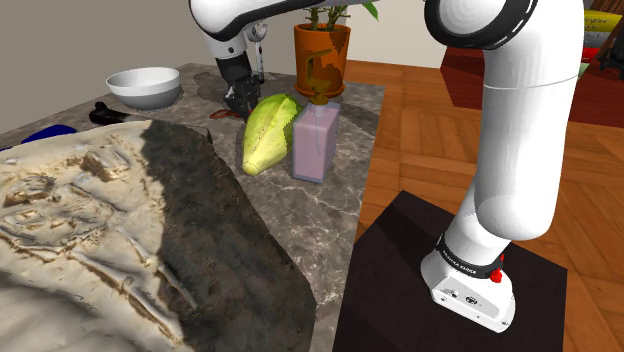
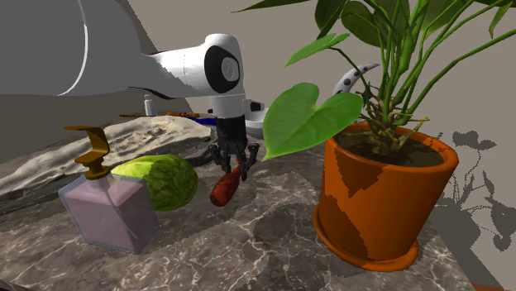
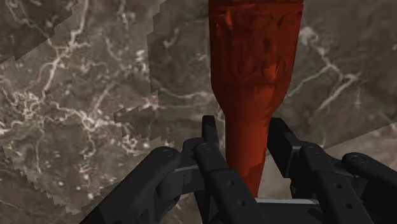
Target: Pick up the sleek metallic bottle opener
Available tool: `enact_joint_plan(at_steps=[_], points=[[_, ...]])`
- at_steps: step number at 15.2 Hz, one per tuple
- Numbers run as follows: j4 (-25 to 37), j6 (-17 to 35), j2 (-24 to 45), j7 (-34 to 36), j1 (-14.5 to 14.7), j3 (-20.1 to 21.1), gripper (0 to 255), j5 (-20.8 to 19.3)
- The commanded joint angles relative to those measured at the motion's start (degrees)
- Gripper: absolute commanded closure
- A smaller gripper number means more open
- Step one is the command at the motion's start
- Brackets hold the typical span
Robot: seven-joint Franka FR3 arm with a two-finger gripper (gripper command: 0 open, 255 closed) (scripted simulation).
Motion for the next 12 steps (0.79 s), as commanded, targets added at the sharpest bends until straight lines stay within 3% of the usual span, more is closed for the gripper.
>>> enact_joint_plan(at_steps=[1,7,12], points=[[-0.08,0.05,-0.01,0.00,-0.02,-0.01,255,0.00],[0.25,-0.14,0.15,0.04,0.04,0.01,255,-0.02],[4.16,-3.97,0.19,-0.44,0.23,0.05,255,0.04]])
